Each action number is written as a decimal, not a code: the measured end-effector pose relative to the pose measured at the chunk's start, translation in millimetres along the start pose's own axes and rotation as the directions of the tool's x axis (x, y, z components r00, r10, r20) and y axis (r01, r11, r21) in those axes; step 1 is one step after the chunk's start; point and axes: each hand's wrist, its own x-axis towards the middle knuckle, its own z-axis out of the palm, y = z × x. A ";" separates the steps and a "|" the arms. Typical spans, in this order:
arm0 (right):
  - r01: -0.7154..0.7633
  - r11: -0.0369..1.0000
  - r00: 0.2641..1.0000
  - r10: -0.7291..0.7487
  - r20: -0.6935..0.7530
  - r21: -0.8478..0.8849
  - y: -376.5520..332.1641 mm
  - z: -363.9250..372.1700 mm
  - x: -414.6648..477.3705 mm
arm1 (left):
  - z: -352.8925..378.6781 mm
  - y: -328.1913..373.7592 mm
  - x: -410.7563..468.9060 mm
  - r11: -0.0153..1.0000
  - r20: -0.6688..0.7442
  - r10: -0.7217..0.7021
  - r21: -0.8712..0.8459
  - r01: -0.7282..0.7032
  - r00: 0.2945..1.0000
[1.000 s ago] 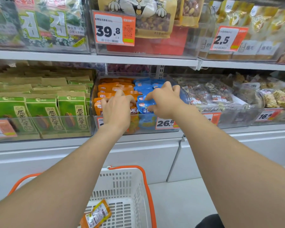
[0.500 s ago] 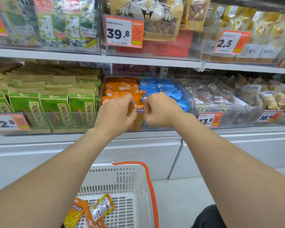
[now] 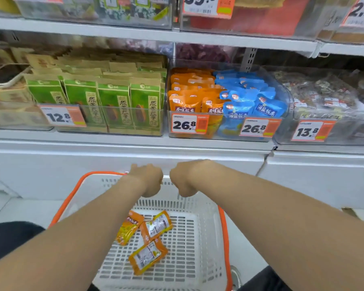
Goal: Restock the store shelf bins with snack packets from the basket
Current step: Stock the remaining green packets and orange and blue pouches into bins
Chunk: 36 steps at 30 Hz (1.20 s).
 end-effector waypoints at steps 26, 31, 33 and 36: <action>0.194 0.960 0.981 -0.191 0.037 -0.200 -63.3 46.3 103.1 | 260.4 53.0 18.4 0.997 0.349 0.038 -0.079 -0.011 0.936; 0.188 0.963 0.982 -0.181 0.051 -0.193 -60.6 42.7 100.8 | 237.3 48.1 24.3 0.973 0.334 0.064 -0.230 0.016 0.940; 0.167 0.966 0.986 -0.166 0.017 -0.195 -57.2 38.9 96.5 | 223.2 46.2 24.5 0.909 0.292 0.064 -0.411 0.065 0.954; 0.133 0.976 0.991 -0.136 -0.006 -0.171 -48.6 27.8 84.3 | 203.1 43.1 24.6 0.691 0.113 -0.006 -0.718 0.086 0.994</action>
